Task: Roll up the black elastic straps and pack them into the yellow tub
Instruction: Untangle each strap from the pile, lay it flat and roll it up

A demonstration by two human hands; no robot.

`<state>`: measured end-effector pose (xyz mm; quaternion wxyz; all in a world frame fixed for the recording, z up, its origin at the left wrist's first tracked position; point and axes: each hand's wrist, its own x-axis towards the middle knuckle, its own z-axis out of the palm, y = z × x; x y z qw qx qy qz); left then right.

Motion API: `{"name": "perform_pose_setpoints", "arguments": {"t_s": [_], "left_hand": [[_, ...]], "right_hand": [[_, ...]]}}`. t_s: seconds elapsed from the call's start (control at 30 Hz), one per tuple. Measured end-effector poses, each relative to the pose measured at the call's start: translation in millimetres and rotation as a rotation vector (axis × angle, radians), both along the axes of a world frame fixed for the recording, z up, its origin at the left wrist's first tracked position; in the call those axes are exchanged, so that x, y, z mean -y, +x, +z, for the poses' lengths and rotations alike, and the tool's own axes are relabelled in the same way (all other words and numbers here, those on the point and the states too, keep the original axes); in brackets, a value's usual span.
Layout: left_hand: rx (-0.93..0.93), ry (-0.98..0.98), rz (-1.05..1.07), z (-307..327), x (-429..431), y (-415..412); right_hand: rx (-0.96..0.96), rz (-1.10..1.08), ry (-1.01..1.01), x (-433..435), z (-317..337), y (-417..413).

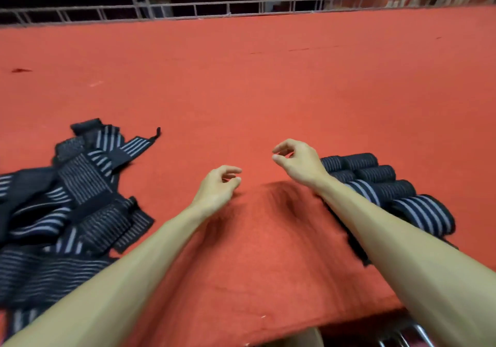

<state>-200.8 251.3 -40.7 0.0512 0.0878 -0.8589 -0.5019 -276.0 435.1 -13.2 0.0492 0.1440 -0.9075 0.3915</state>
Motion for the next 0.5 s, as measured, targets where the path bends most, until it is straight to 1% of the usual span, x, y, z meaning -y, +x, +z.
{"name": "perform_pose_setpoints", "arguments": {"t_s": [0.07, 0.27, 0.33, 0.4, 0.43, 0.5], "left_hand": [[-0.028, -0.023, 0.071, 11, 50, 37], [-0.085, -0.132, 0.132, 14, 132, 105], [-0.147, -0.205, 0.192, 6, 163, 126], [-0.182, -0.289, 0.23, -7, 190, 139], [-0.178, -0.316, 0.213, -12, 194, 140], [-0.103, -0.335, 0.139, -26, 209, 146]], "right_hand": [[0.039, 0.102, -0.015, 46, 1, 23], [0.198, 0.255, -0.008, 119, -18, 65], [0.224, 0.317, 0.033, 153, -23, 77], [0.258, 0.368, 0.033, 184, -30, 87], [0.279, 0.385, 0.019, 190, -31, 91], [0.3, 0.438, 0.034, 216, -38, 98]]}}
